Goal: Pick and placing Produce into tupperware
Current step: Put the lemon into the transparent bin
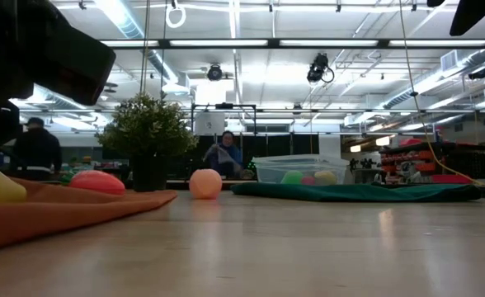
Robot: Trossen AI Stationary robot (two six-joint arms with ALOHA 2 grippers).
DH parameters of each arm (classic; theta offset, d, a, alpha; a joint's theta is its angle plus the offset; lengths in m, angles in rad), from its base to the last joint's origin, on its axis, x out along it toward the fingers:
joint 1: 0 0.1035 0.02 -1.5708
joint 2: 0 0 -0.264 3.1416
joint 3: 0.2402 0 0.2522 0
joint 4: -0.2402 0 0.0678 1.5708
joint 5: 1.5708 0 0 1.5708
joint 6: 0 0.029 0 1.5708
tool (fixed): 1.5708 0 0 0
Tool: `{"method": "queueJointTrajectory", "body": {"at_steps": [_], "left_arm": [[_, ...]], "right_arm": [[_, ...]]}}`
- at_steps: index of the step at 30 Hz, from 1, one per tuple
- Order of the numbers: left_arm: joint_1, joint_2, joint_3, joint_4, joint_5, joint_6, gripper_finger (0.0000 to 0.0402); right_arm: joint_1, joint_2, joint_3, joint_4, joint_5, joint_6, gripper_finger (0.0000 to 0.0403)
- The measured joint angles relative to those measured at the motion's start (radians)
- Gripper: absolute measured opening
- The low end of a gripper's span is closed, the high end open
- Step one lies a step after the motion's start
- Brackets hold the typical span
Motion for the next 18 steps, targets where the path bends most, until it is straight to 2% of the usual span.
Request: {"method": "queueJointTrajectory", "body": {"at_steps": [5,10,15,18], "left_arm": [[0.0,0.0,0.0,0.001,0.0,0.001,0.0212],[0.0,0.0,0.0,-0.001,0.004,0.001,0.0213],[0.0,-0.008,0.013,-0.025,0.053,0.046,0.0244],[0.005,-0.032,0.056,-0.09,0.057,0.094,0.0237]], "right_arm": [[0.0,0.0,0.0,0.0,0.0,0.0,0.0222],[0.0,0.0,0.0,0.0,0.001,0.0,0.0221],[0.0,0.0,0.0,0.0,0.001,0.0,0.022],[0.0,0.0,0.0,0.0,0.001,0.0,0.022]]}}
